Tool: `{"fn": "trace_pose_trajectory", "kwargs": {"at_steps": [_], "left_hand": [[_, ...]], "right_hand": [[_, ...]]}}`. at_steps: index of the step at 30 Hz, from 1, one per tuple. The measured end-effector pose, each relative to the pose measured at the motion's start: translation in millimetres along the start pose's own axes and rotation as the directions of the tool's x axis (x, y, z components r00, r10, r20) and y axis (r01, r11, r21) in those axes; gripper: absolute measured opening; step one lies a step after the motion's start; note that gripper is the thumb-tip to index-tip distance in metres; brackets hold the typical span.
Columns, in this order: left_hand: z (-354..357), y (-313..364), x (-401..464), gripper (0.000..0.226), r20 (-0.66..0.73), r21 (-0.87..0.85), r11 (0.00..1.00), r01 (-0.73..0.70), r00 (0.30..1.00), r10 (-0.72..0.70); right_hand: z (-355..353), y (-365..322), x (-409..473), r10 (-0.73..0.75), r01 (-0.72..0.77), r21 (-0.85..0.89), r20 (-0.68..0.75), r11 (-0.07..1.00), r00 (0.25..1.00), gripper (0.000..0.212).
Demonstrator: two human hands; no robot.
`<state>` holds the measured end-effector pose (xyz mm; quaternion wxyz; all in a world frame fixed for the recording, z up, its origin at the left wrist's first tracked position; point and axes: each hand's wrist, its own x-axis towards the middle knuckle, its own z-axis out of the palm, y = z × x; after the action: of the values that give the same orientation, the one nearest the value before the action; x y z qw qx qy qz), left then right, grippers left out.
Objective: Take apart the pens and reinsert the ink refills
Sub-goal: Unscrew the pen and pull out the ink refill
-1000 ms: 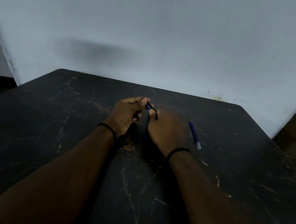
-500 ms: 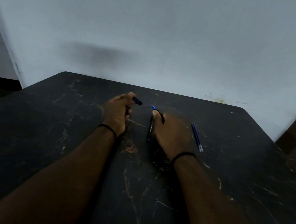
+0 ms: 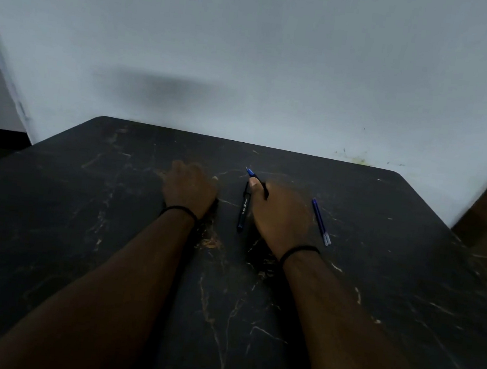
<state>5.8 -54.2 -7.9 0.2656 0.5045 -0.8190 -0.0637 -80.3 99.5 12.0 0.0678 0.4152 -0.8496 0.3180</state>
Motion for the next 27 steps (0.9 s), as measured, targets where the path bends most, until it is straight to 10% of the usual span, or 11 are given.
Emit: {"fn": "trace_pose_trajectory", "kwargs": {"at_steps": [6, 11, 16, 27], "left_hand": [[-10.7, 10.3, -9.8, 0.025, -0.172, -0.451, 0.890, -0.071, 0.985, -0.008], [-16.6, 24.7, -19.1, 0.023, -0.135, -0.826, 0.546, -0.140, 0.990, 0.048], [-18.3, 21.8, -20.4, 0.028, 0.273, -0.960, 0.001, 0.279, 0.937, 0.221], [-20.4, 14.3, -18.7, 0.031, 0.293, -0.924, -0.063, 0.377, 0.804, 0.517]], "right_hand": [[1.5, -3.0, 1.6, 0.038, -0.037, 0.045, -0.013, 0.998, 0.999, 0.042], [0.8, -2.7, -0.8, 0.032, -0.010, 0.220, -0.094, 0.975, 0.995, 0.018], [8.0, -5.3, -0.9, -0.062, 0.083, 0.356, -0.070, 0.931, 0.996, 0.021], [12.5, -6.3, 3.5, -0.037, -0.047, 0.658, 0.114, 0.752, 0.993, 0.033]]}}
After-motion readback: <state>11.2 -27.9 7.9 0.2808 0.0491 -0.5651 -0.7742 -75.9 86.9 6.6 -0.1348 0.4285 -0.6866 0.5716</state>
